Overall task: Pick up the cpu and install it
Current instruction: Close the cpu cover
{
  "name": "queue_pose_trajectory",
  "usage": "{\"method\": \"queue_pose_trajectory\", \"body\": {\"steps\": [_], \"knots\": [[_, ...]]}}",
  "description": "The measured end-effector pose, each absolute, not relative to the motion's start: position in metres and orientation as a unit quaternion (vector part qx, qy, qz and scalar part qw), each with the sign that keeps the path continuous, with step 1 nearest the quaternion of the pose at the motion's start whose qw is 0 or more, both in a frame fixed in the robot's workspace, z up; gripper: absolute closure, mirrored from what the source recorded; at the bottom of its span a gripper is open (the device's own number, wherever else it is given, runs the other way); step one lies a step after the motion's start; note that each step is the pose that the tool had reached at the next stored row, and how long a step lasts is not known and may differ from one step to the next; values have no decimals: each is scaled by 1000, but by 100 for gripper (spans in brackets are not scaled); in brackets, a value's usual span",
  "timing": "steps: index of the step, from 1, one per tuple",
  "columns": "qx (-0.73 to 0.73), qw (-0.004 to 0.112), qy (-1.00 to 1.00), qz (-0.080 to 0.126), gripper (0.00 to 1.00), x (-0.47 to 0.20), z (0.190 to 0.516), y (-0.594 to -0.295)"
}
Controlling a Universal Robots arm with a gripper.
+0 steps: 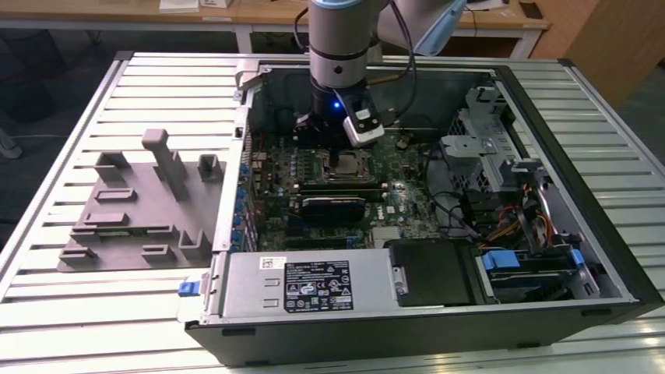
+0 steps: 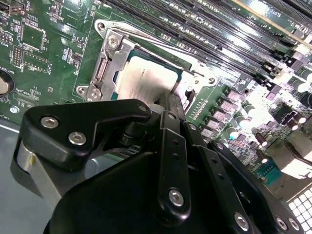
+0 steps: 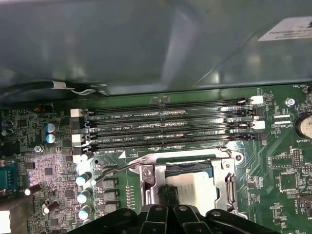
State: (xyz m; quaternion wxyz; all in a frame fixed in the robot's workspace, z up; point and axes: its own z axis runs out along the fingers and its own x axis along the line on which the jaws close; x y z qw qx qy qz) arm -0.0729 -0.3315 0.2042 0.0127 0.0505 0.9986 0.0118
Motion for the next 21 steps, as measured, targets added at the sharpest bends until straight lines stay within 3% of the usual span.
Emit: {"method": "queue_pose_trajectory", "body": {"steps": [21], "knots": [[50,13,999,12,89,-82,200,-332]]}}
